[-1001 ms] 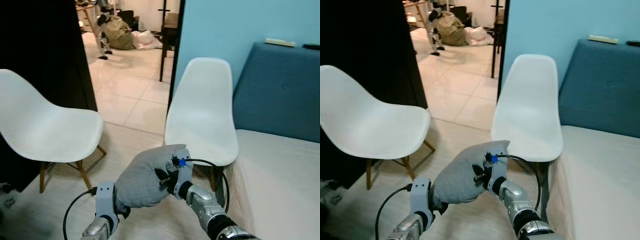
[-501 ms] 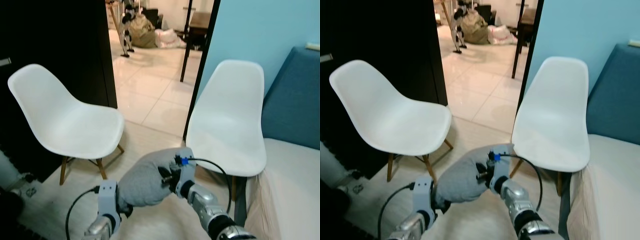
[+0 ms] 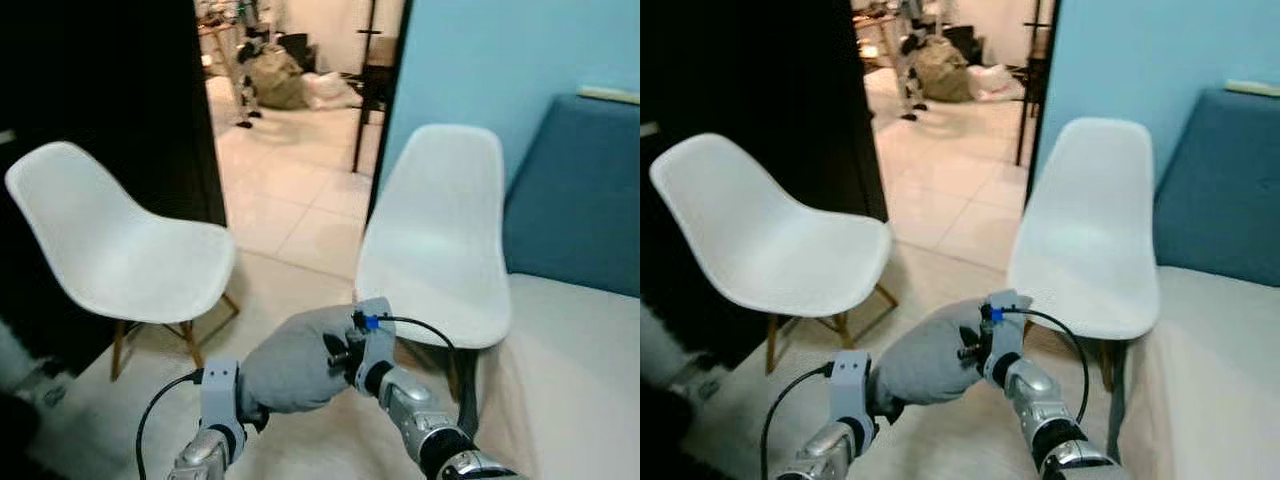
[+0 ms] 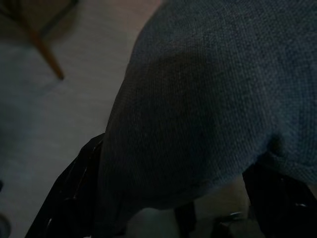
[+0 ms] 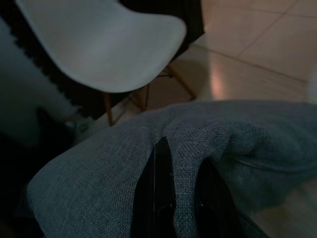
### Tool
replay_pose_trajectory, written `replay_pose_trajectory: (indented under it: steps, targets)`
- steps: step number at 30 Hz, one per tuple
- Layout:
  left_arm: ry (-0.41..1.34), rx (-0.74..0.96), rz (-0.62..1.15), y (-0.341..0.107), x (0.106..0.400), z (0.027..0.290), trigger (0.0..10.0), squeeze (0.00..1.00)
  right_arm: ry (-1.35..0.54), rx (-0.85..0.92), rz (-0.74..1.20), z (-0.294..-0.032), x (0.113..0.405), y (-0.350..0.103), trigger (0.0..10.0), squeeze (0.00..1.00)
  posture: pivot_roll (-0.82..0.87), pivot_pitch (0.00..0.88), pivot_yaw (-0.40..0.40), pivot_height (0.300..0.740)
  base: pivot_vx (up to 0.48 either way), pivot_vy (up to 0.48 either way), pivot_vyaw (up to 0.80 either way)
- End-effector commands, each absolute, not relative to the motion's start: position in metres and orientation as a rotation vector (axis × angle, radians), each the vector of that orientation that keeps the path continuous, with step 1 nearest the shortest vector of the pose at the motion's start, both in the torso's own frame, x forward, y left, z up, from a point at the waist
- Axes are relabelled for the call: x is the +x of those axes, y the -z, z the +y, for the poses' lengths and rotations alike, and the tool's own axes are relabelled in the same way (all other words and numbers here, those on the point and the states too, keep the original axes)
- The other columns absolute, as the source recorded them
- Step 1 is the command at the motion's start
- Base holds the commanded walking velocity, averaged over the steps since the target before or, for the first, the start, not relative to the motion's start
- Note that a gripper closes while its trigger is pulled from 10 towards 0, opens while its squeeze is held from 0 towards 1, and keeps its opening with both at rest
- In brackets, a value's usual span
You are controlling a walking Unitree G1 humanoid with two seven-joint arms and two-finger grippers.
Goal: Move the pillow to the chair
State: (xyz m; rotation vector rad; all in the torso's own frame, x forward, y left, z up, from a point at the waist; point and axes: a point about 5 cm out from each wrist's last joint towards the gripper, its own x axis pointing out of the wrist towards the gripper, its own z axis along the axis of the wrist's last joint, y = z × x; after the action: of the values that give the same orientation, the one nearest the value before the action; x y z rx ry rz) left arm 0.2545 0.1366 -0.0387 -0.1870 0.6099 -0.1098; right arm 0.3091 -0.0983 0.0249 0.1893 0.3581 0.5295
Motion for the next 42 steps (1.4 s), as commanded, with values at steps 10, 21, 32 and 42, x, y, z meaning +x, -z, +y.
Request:
replay_pose_trajectory:
  steps: [10,21,32,42]
  targets:
    - [0.124,-0.191,0.541,0.028,0.266,0.136,10.0,0.00,-0.614,0.200,0.321,-0.087,0.309,-0.031,10.0,0.00,-0.02,0.000,-0.038,0.740,0.102,0.000,0.00]
    - [0.132,-0.187,0.537,0.027,0.266,0.135,10.0,0.00,-0.662,0.205,0.302,-0.085,0.308,-0.033,10.0,0.00,-0.02,0.000,-0.039,0.740,0.287,0.000,0.28]
    - [0.142,-0.178,0.532,0.026,0.267,0.135,10.0,0.00,-0.624,0.205,0.287,-0.087,0.314,-0.038,10.0,0.00,-0.01,0.000,-0.042,0.740,0.356,0.000,0.21]
    - [0.156,-0.172,0.518,0.023,0.271,0.133,10.0,0.00,-0.591,0.203,0.277,-0.093,0.318,-0.041,10.0,0.00,-0.02,0.000,-0.041,0.740,0.366,0.000,0.00]
